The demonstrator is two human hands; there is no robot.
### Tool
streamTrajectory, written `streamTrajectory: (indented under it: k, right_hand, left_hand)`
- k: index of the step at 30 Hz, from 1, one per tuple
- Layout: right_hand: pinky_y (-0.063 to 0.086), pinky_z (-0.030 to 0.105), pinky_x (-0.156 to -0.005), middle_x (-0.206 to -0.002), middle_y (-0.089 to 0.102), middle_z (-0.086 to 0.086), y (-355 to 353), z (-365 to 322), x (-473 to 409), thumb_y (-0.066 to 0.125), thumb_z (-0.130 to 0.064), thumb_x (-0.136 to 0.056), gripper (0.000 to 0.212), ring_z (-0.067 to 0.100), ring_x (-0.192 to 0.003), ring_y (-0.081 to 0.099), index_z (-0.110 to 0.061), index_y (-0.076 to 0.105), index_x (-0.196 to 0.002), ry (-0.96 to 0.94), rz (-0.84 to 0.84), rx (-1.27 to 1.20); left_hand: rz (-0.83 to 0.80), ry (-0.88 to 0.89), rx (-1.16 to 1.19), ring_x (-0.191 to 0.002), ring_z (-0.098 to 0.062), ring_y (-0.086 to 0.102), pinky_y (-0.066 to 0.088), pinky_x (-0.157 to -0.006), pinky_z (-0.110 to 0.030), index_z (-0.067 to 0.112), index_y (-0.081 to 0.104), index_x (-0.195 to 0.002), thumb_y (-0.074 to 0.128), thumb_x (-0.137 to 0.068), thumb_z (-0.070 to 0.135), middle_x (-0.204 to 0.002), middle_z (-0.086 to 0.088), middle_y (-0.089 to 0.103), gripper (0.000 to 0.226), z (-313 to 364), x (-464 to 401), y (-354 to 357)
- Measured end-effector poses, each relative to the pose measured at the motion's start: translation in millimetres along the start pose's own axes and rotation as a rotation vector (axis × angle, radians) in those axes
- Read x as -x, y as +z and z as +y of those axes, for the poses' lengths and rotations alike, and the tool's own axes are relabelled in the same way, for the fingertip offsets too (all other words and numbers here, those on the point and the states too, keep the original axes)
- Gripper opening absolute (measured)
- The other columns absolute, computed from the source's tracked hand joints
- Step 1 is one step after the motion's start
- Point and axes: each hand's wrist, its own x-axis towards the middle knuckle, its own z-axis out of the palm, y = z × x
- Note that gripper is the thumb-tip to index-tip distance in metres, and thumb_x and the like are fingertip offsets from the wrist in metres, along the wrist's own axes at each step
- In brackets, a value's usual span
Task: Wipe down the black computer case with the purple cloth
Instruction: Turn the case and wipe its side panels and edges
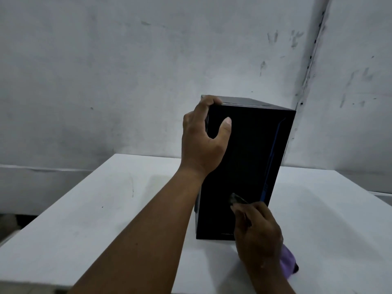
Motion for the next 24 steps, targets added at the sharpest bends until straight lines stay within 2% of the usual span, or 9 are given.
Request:
streamTrajectory:
  k: [2,7,11,14,15,19,21,24]
  right_hand:
    - [0.037,0.007,-0.063,-0.086,0.067,0.001,-3.8,-4.9,-9.9,0.082,-0.011,-0.083,0.008,0.007,-0.069,0.054,-0.01,0.079,-0.09,-0.024,0.022,-0.009]
    - [0.036,0.003,-0.069,-0.086,0.067,0.003,-10.0,-16.0,-33.8,0.076,-0.014,-0.089,0.008,0.007,-0.07,0.053,-0.009,0.079,-0.094,-0.038,0.13,-0.051]
    - [0.042,0.004,-0.071,-0.087,0.067,0.005,-6.2,-16.7,-32.3,0.075,-0.014,-0.09,0.009,0.011,-0.071,0.056,-0.008,0.079,-0.096,-0.007,0.17,-0.056]
    - [0.051,0.019,-0.065,-0.087,0.068,0.008,-1.8,-12.2,-18.7,0.075,-0.015,-0.089,0.013,0.016,-0.07,0.06,-0.006,0.079,-0.097,0.01,0.166,-0.056]
    - [0.051,0.02,-0.066,-0.088,0.068,0.009,-0.8,-10.9,-15.4,0.074,-0.016,-0.088,0.015,0.015,-0.071,0.06,-0.005,0.079,-0.097,0.015,0.163,-0.051]
    - [0.048,0.019,-0.064,-0.088,0.068,0.008,-2.9,-11.5,-15.2,0.07,-0.022,-0.093,0.019,0.017,-0.068,0.061,-0.005,0.079,-0.095,0.022,0.134,-0.052]
    - [0.043,0.012,-0.066,-0.088,0.068,0.005,-5.2,-13.5,-18.6,0.065,-0.027,-0.099,0.024,0.013,-0.069,0.058,-0.008,0.079,-0.094,0.023,0.129,-0.045]
    - [0.046,0.016,-0.066,-0.088,0.068,0.005,-6.7,-12.5,-18.7,0.069,-0.023,-0.093,0.02,0.011,-0.071,0.058,-0.006,0.079,-0.094,0.012,0.127,-0.057]
  left_hand:
    - [-0.007,-0.001,-0.001,-0.12,-0.016,0.053,0.046,-0.095,-0.022,0.03,0.055,-0.128,0.062,-0.095,0.033,-0.125,0.02,0.06,0.034,-0.3,-0.1,-0.3]
    - [-0.013,0.003,-0.002,-0.12,-0.014,0.052,0.044,-0.093,-0.017,0.031,0.055,-0.127,0.063,-0.095,0.032,-0.126,0.021,0.059,0.034,-0.1,-0.6,-2.3]
    - [-0.016,-0.001,0.0,-0.12,-0.014,0.052,0.042,-0.092,-0.015,0.029,0.055,-0.127,0.064,-0.095,0.029,-0.125,0.021,0.06,0.033,-0.8,0.0,-1.7]
    - [-0.013,0.001,0.001,-0.12,-0.014,0.052,0.043,-0.093,-0.016,0.029,0.055,-0.128,0.064,-0.095,0.03,-0.125,0.022,0.059,0.034,-2.1,-0.1,-1.1]
    - [-0.011,0.002,0.001,-0.12,-0.014,0.052,0.044,-0.093,-0.017,0.03,0.055,-0.128,0.064,-0.095,0.03,-0.125,0.022,0.059,0.034,-2.6,-0.3,-0.8]
    - [-0.008,0.011,-0.002,-0.12,-0.015,0.053,0.046,-0.095,-0.02,0.029,0.055,-0.128,0.063,-0.095,0.032,-0.126,0.021,0.059,0.034,-3.8,-0.3,0.1]
    - [-0.01,0.009,-0.004,-0.121,-0.015,0.053,0.047,-0.096,-0.022,0.03,0.055,-0.128,0.063,-0.095,0.032,-0.126,0.021,0.059,0.034,-4.2,-0.7,-0.2]
    - [-0.01,0.008,0.001,-0.121,-0.017,0.053,0.049,-0.096,-0.025,0.03,0.055,-0.129,0.062,-0.095,0.032,-0.126,0.019,0.06,0.034,-3.7,-0.4,0.2]
